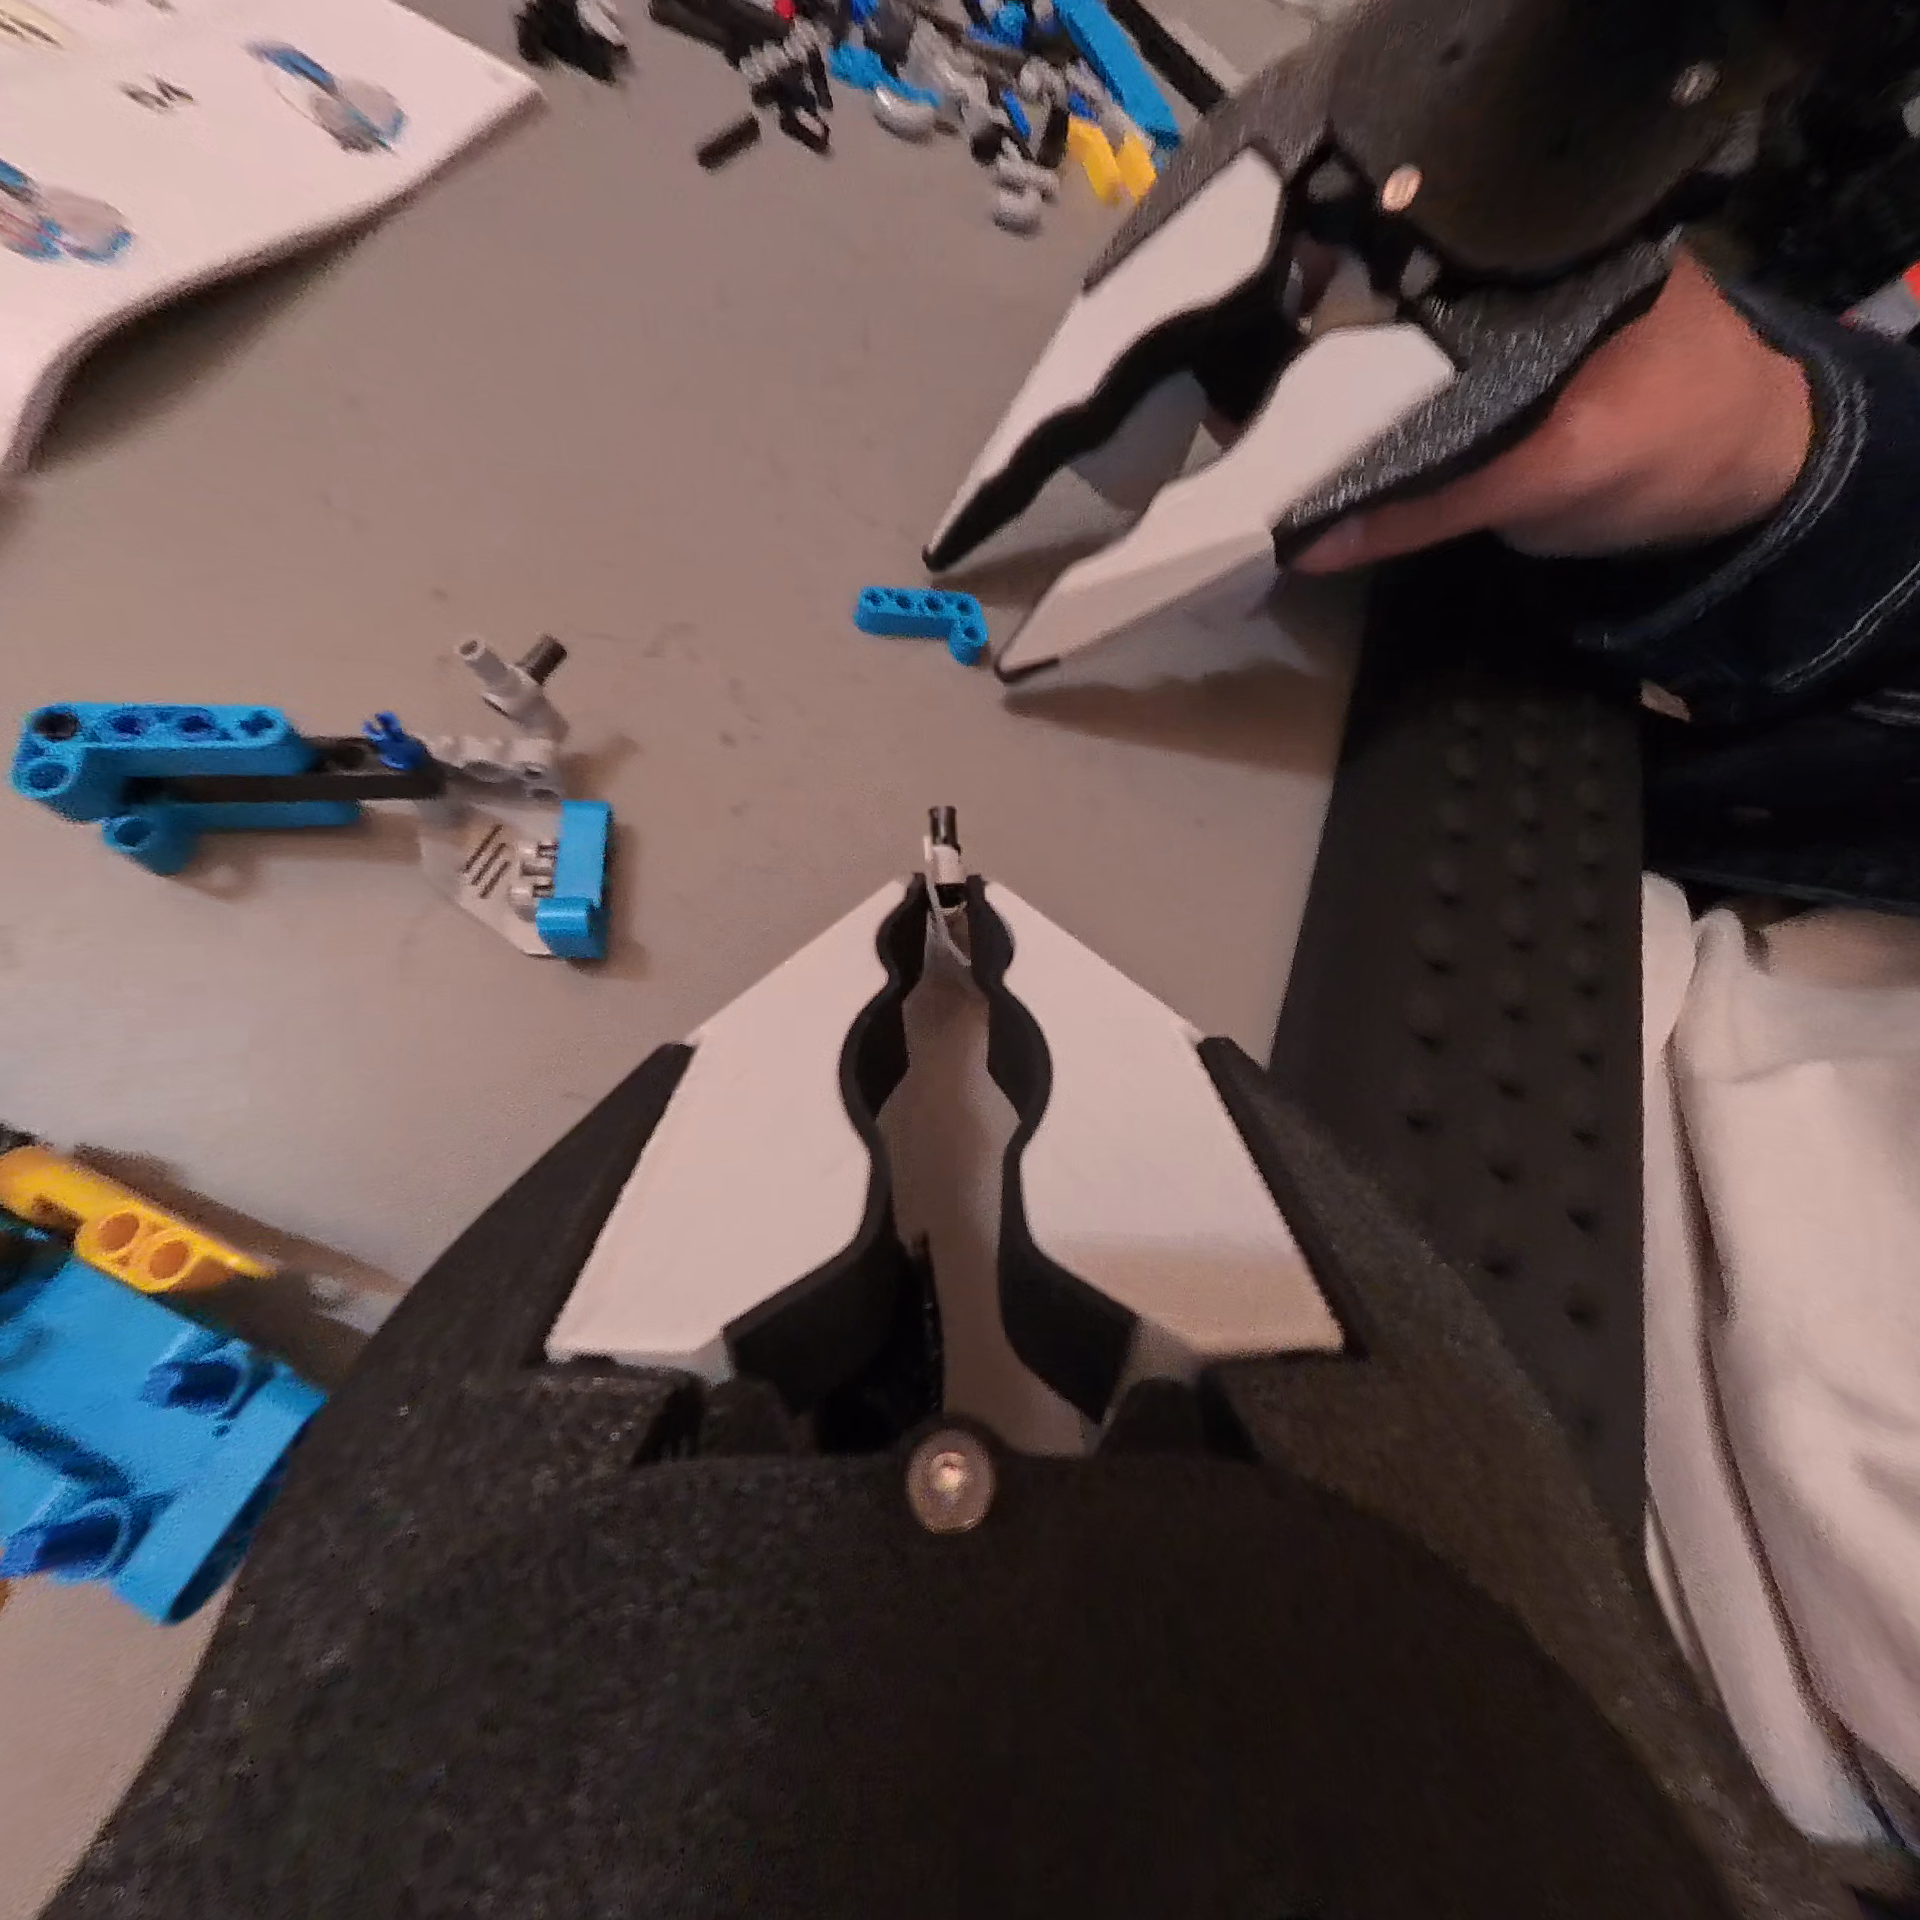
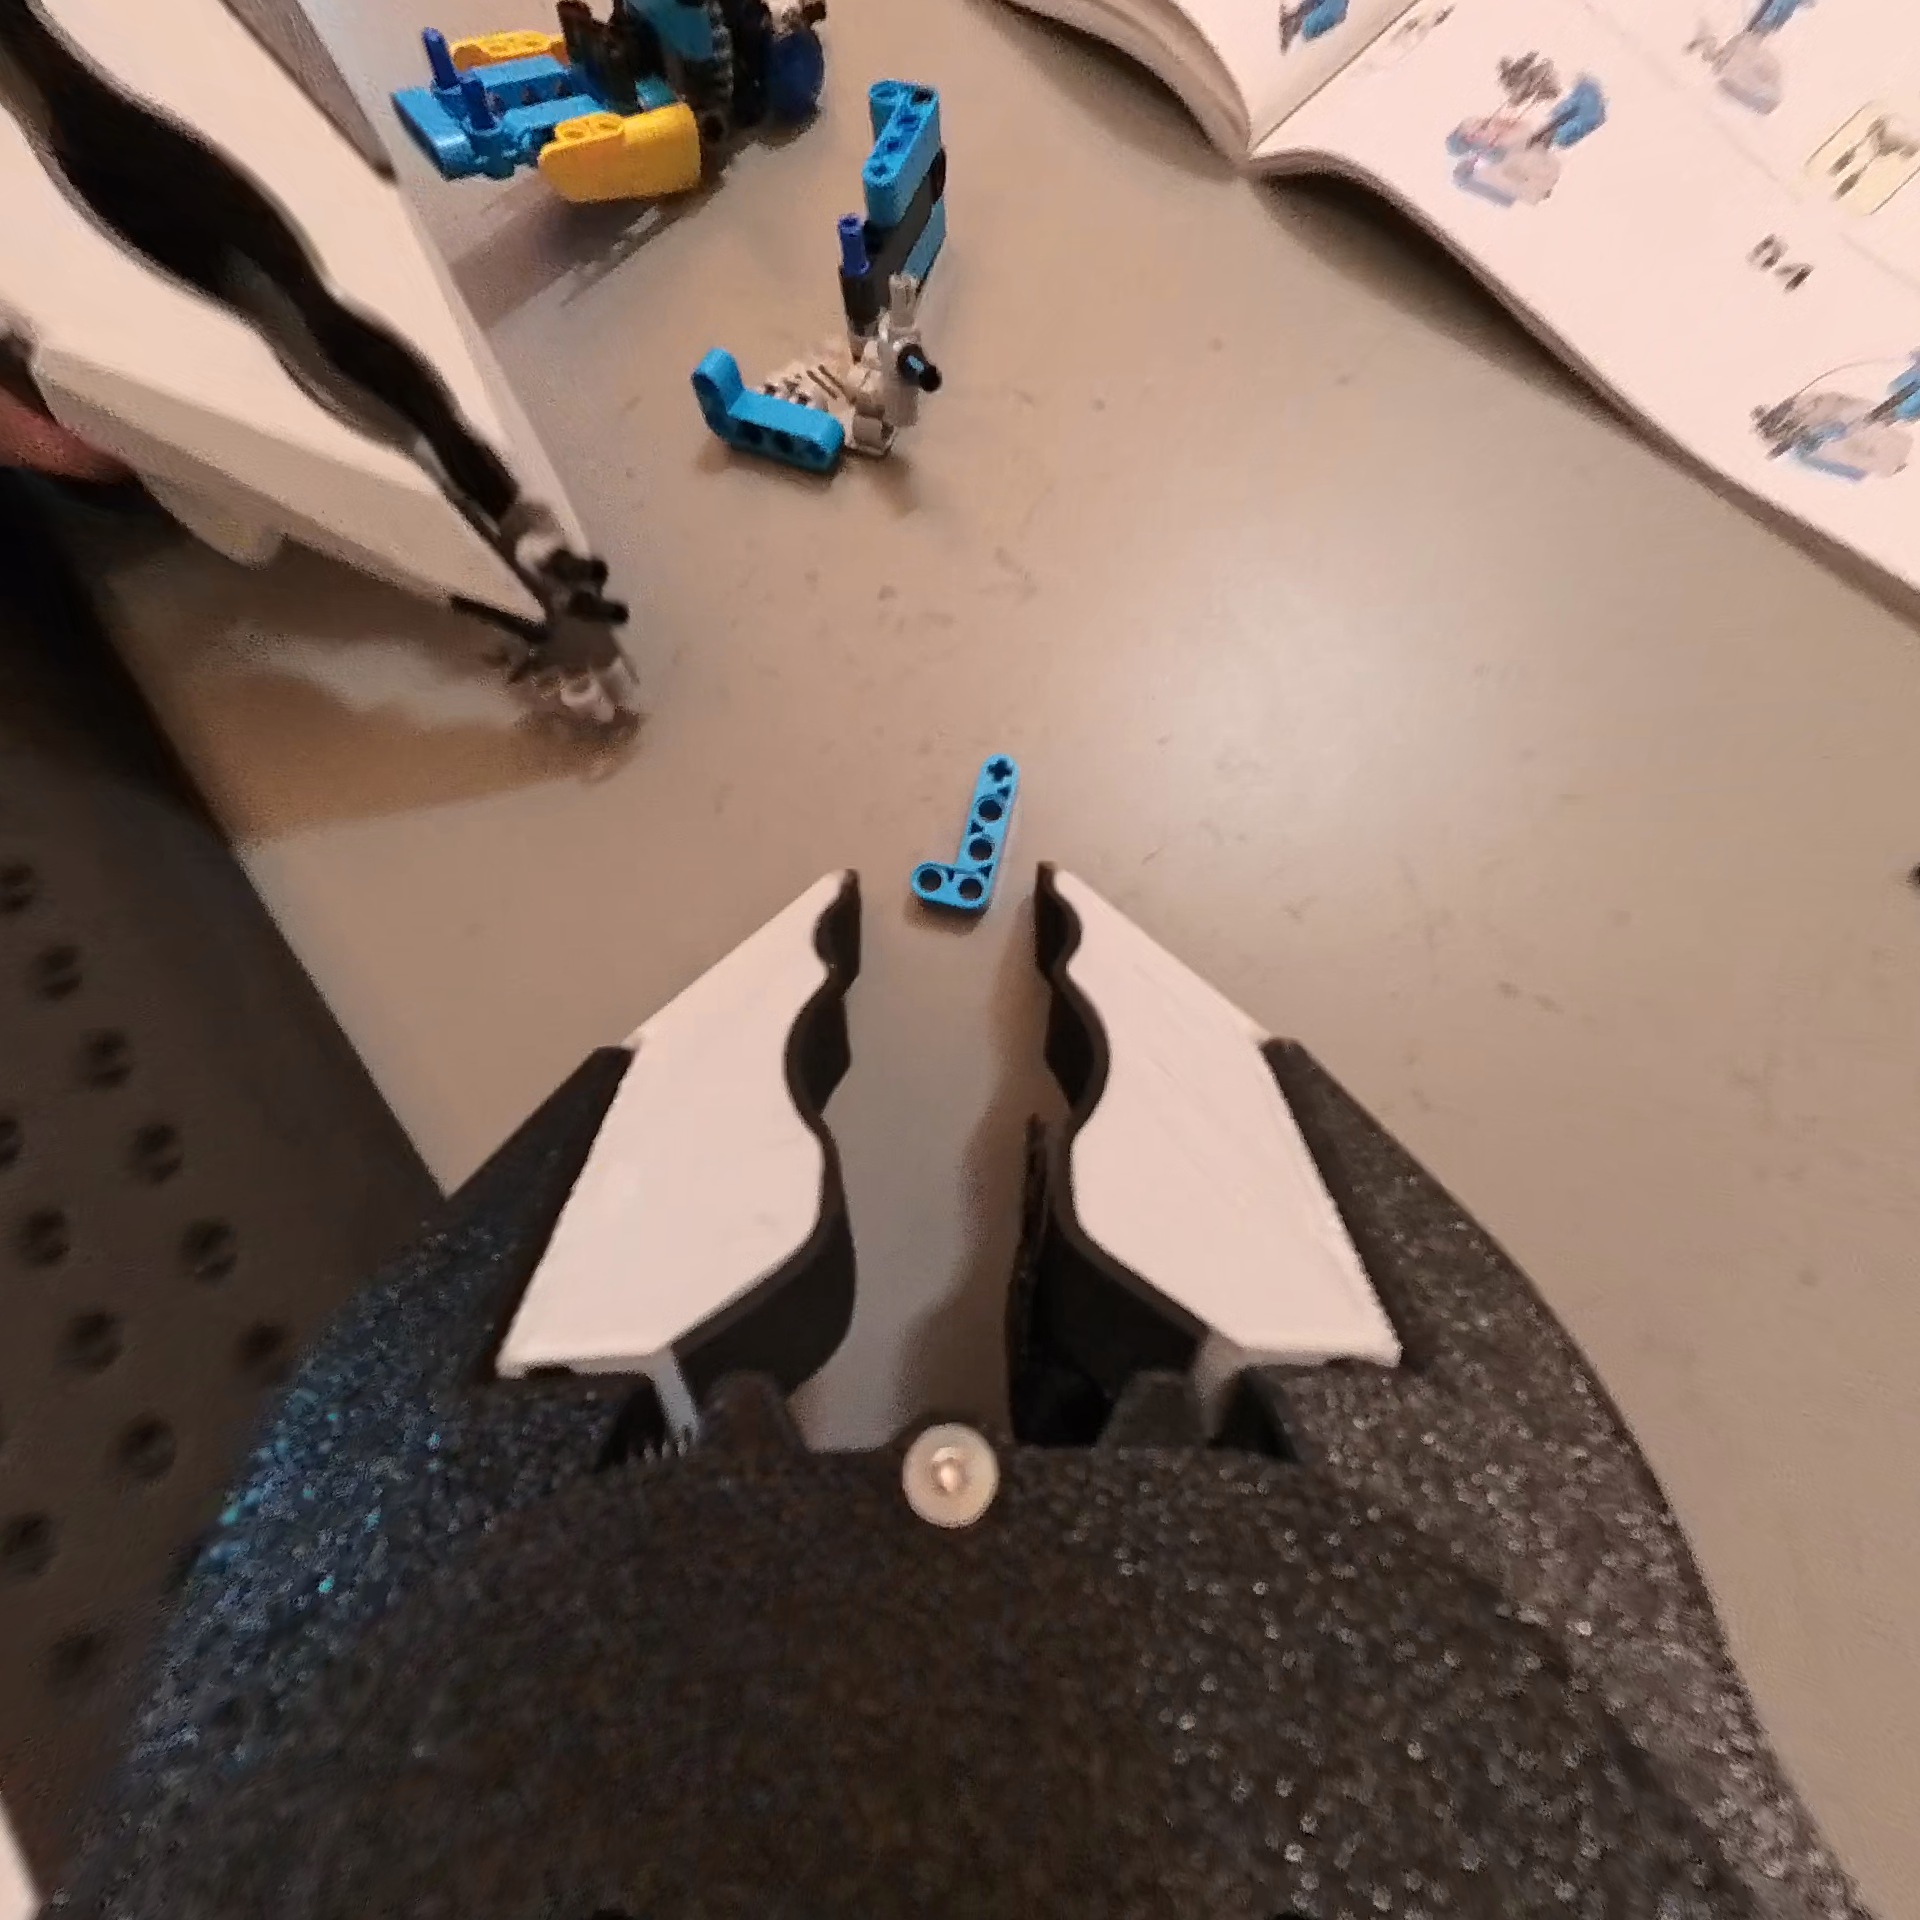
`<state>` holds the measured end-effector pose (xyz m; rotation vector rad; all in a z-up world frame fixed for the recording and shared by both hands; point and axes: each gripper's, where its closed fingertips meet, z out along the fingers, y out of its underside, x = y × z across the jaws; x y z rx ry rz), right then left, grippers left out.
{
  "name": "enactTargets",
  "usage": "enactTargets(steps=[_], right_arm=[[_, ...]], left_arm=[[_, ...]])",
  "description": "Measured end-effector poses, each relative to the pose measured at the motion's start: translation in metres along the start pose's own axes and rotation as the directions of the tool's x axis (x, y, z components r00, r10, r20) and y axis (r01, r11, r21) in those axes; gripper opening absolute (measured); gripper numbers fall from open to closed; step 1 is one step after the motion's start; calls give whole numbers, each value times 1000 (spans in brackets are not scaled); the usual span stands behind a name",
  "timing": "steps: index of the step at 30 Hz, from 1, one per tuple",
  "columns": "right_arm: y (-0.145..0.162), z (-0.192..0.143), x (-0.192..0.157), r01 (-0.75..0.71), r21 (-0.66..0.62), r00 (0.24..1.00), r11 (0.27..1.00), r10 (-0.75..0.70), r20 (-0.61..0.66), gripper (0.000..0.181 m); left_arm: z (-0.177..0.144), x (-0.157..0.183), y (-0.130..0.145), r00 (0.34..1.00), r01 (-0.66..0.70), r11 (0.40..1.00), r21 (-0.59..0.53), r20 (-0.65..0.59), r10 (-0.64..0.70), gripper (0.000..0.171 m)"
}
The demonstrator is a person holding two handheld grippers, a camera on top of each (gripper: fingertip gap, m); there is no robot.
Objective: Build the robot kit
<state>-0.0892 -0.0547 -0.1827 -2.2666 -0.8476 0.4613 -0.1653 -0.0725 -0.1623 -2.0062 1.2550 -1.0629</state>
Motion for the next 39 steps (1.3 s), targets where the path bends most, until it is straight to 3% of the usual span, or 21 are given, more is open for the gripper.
enactTargets(steps=[3, 6, 8, 11, 13, 17, 24, 33, 39], right_arm=[[-2, 6, 4, 41, 5, 999, 999, -40, -17, 25], [1, 7, -5, 128, -4, 990, 992, -127, 63, 17], [6, 5, -28, 261, -1, 945, 965, -256, 202, 17], [11, 0, -43, 463, 37, 848, 886, -455, 273, 17], [10, 1, -43, 516, 39, 816, 856, -505, 283, 17], [10, -1, -47, 533, -12, 795, 846, -497, 347, 17], [-8, -8, -55, 678, 53, 699, 733, -665, 263, 16], [-3, -4, -50, 592, 49, 763, 805, -578, 289, 15], [-8, -12, -56, 580, 41, 764, 814, -561, 319, 15]], left_arm=[[4, 3, 5, 999, -41, 998, -37, 7, 42, 7], [5, 4, 5, 999, -49, 998, -36, 9, 50, 7], [5, 4, 5, 999, -46, 998, -36, 6, 46, 7], [7, 6, 4, 996, -86, 995, -42, 13, 87, 7], [10, 10, 4, 991, -133, 990, -49, 14, 134, 7], [10, 24, -9, 964, -266, 964, 11, 20, 266, 7], [27, 23, -2, 938, -338, 936, -96, 49, 343, 7], [31, 26, -2, 937, -342, 935, -92, 42, 347, 7], [32, 26, -3, 927, -364, 927, -93, 60, 370, 7]])
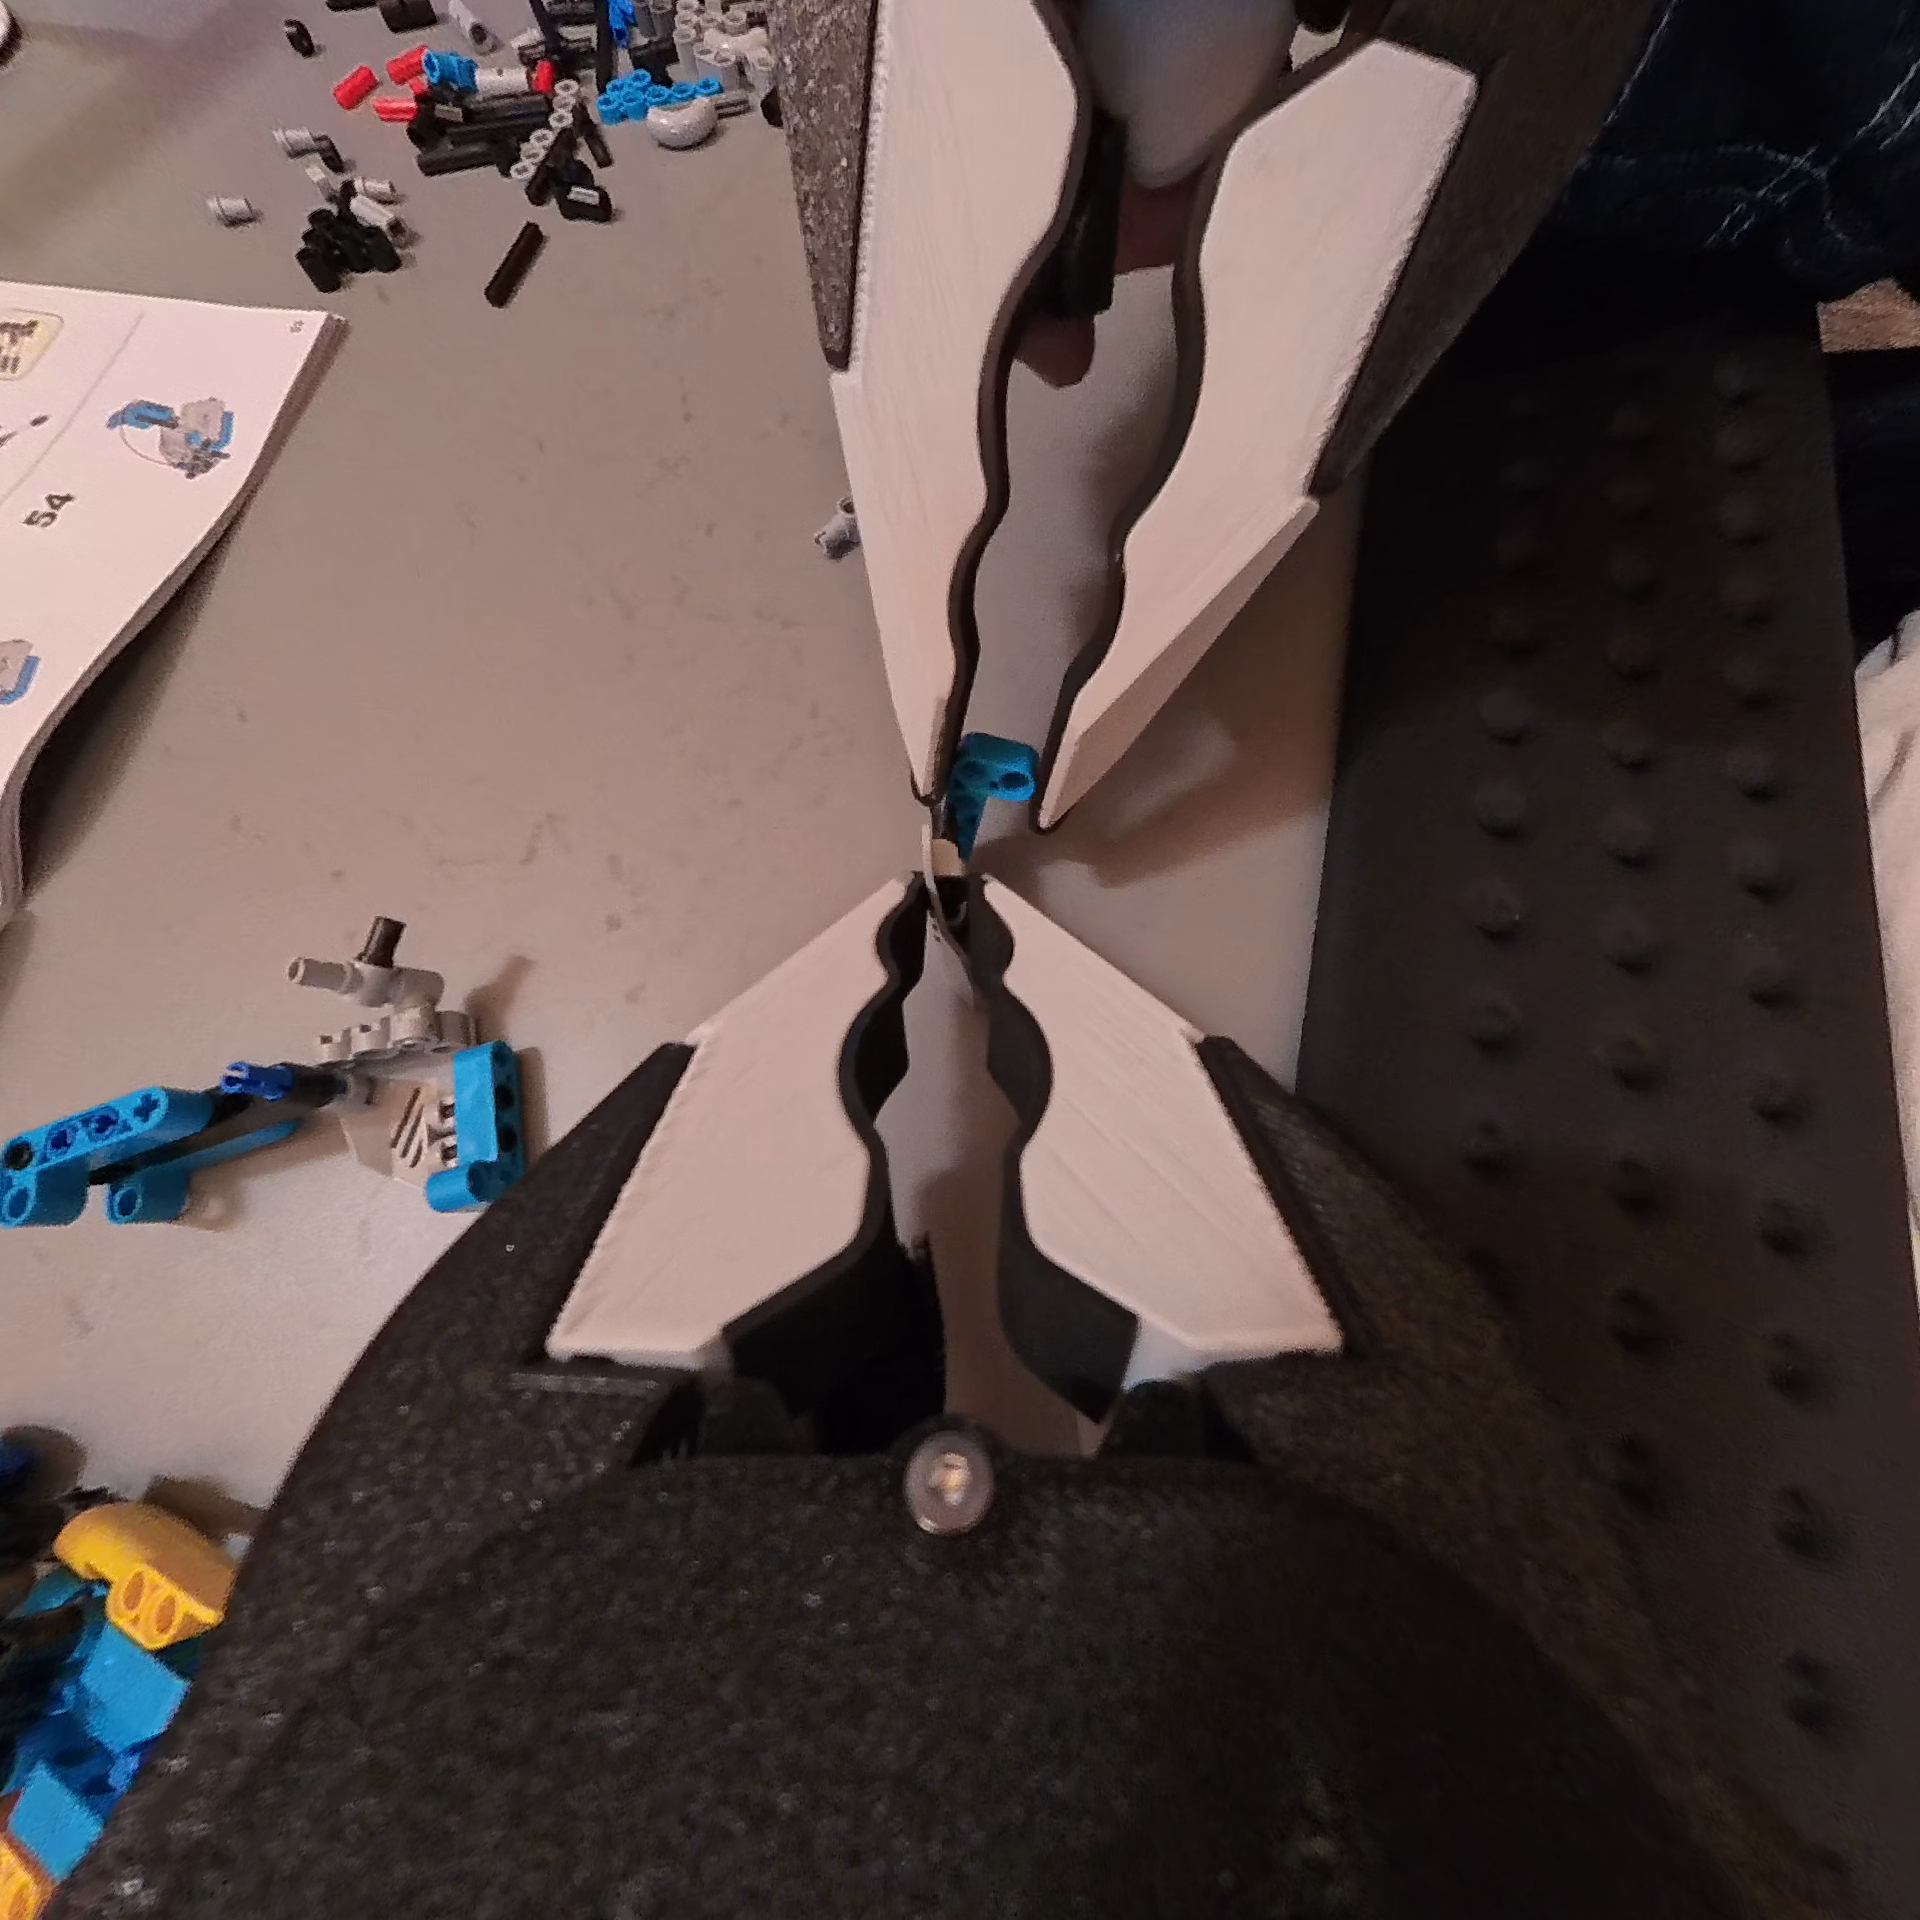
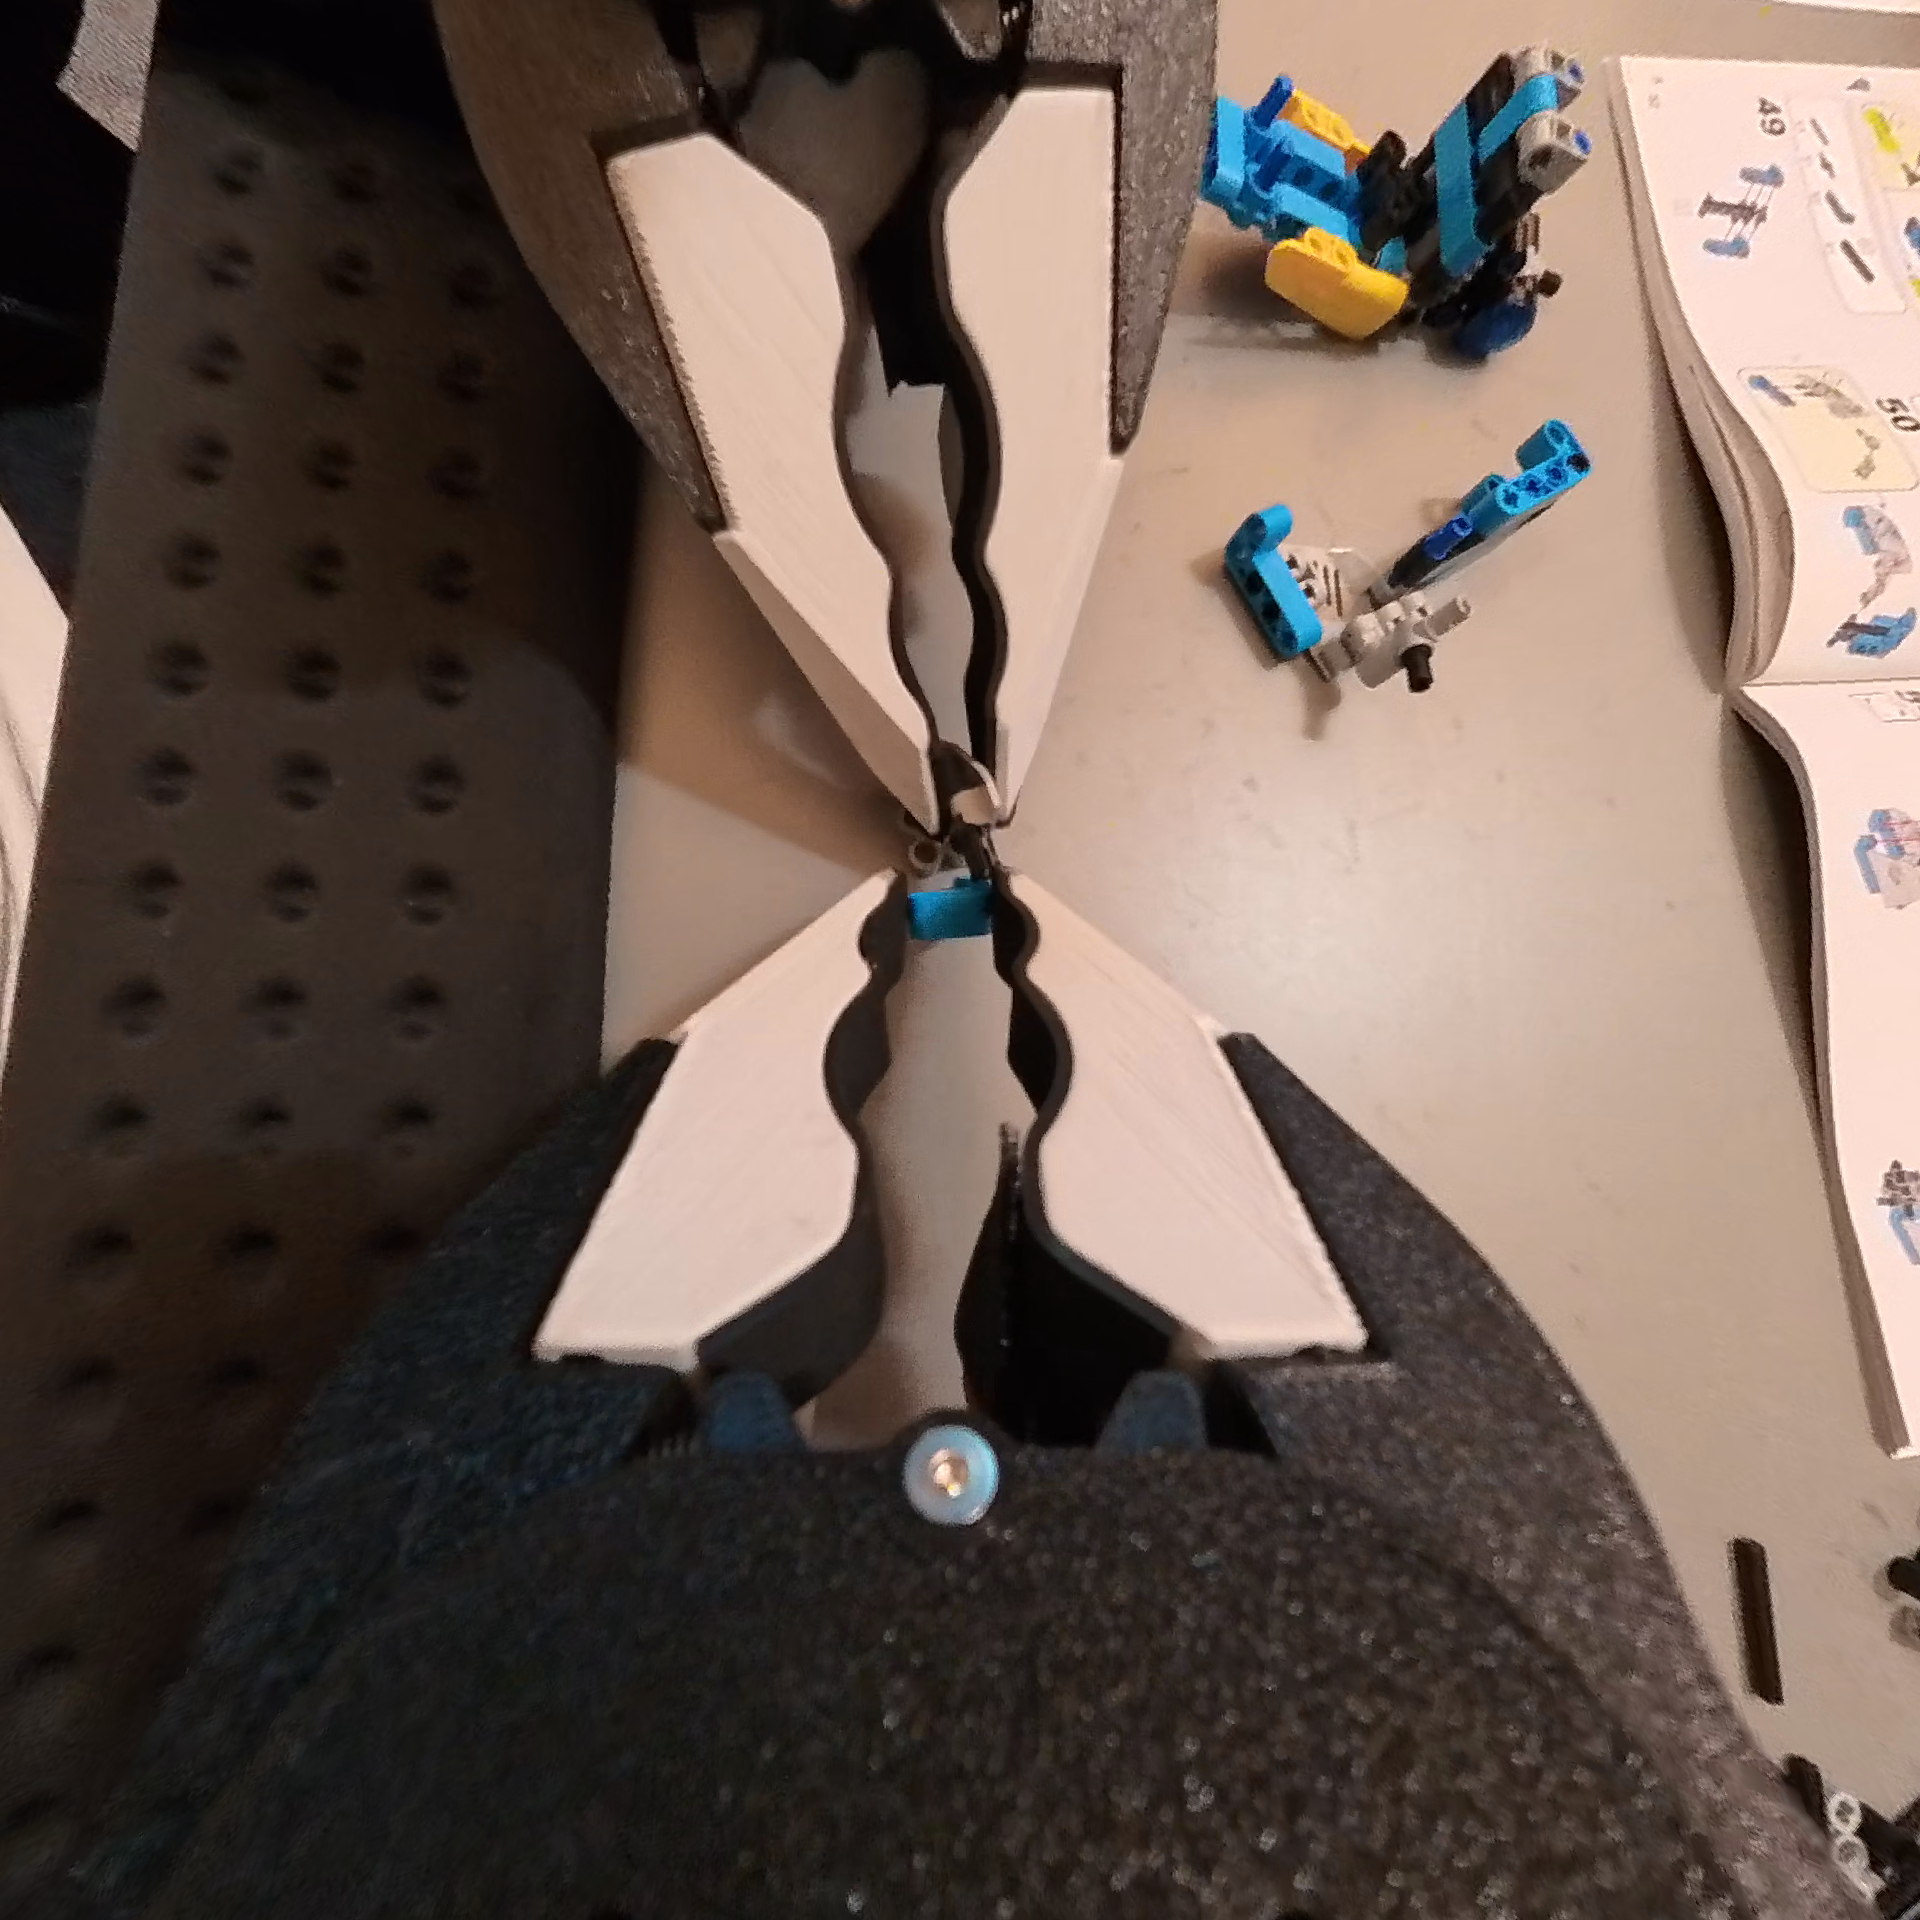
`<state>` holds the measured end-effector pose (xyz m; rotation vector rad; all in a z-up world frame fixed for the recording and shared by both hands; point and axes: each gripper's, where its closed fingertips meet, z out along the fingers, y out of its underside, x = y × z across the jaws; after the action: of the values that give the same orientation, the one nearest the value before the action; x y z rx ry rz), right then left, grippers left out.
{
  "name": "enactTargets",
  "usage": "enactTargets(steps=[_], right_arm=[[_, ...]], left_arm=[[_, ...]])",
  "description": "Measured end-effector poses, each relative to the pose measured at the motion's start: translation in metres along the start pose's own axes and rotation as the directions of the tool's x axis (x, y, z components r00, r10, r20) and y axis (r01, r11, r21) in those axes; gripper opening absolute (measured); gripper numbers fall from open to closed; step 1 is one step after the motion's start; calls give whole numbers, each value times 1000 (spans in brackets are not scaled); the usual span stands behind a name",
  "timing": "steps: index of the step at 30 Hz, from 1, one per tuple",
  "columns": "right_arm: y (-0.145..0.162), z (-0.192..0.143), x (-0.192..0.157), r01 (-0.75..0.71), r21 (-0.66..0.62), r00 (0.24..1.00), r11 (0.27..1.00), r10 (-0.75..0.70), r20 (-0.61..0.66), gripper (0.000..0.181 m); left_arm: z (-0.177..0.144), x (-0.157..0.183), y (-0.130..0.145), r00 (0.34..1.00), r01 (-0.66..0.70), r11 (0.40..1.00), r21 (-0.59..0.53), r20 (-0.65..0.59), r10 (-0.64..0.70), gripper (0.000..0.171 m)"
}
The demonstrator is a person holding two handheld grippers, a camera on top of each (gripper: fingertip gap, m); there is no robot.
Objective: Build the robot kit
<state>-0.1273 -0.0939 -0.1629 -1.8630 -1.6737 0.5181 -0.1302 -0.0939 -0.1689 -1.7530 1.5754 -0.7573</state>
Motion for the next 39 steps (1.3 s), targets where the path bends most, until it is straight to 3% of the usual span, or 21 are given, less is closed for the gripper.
enactTargets(steps=[5, 10, 12, 16, 18, 19, 26, 30, 34, 39], right_arm=[[8, 0, 3, -2, -34, 1000, 999, 1, -10, 15], [32, -44, 0, -18, -262, 1000, 965, 21, 6, 15], [53, -68, -7, -44, -421, 998, 906, 62, 30, 15], [104, -102, -11, -81, -722, 993, 687, 119, 2, 16], [120, -103, -14, -79, -798, 989, 598, 145, 11, 15], [122, -99, -14, -62, -806, 991, 589, 134, 21, 15], [121, -70, -23, -22, -750, 987, 661, 135, 90, 15], [120, -76, -23, -75, -680, 989, 729, 140, 40, 36], [118, -93, -9, -88, -587, 996, 805, 55, -73, 21], [119, -87, -14, -112, -493, 993, 863, 75, -95, 18]], left_arm=[[-1, -1, 1, 1000, 7, 1000, -1, 3, -7, 7], [-3, -4, 1, 1000, 0, 1000, 8, 30, 0, 7], [-3, -3, 0, 1000, -6, 1000, 12, 29, 6, 7], [-3, -3, 3, 999, -8, 1000, -1, 34, 8, 7], [-3, -3, 2, 999, -8, 1000, 3, 36, 8, 7], [-4, -4, 2, 999, -6, 1000, 5, 37, 6, 7], [-7, -6, 5, 999, 12, 1000, 11, 44, -12, 7], [-7, -5, 6, 999, 8, 1000, 3, 41, -9, 7], [-8, -5, 6, 999, 7, 1000, 7, 42, -7, 7], [-8, -5, 7, 999, 17, 1000, 4, 37, -18, 7]])
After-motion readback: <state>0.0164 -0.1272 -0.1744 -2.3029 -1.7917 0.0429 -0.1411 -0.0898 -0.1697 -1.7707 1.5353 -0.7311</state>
